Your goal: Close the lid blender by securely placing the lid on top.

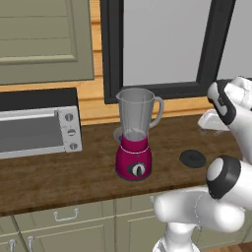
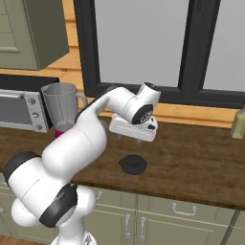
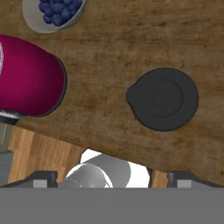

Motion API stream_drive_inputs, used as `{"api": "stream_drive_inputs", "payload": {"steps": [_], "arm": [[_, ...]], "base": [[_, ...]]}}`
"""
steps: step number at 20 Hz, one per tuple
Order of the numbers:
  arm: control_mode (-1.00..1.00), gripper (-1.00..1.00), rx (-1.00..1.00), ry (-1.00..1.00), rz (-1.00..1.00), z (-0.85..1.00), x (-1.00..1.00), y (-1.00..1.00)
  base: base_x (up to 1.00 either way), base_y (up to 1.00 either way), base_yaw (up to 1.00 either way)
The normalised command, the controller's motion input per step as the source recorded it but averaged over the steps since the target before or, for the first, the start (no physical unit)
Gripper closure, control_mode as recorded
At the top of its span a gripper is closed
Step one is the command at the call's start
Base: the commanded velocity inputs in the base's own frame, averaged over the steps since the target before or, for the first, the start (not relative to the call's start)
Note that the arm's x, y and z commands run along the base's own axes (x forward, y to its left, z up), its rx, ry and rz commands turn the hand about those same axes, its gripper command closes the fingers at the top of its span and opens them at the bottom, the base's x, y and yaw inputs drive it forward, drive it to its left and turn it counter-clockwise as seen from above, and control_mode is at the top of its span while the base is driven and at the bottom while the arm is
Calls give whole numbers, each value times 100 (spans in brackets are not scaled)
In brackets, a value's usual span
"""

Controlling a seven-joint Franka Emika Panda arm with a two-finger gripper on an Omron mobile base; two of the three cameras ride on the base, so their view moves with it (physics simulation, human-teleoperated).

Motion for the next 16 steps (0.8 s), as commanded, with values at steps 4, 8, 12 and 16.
{"api": "stream_drive_inputs", "payload": {"steps": [4, 8, 12, 16], "arm": [[-100, -100, -5, 0, 0, -56, 12, 0], [-100, -100, -3, 0, 0, -30, 9, 0], [-100, -100, -4, 0, -1, -36, 12, 0], [-100, -100, -2, 0, -1, -35, 15, 0]], "base": [[0, 0, 0], [0, 0, 0], [0, 0, 0], [0, 0, 0]]}}
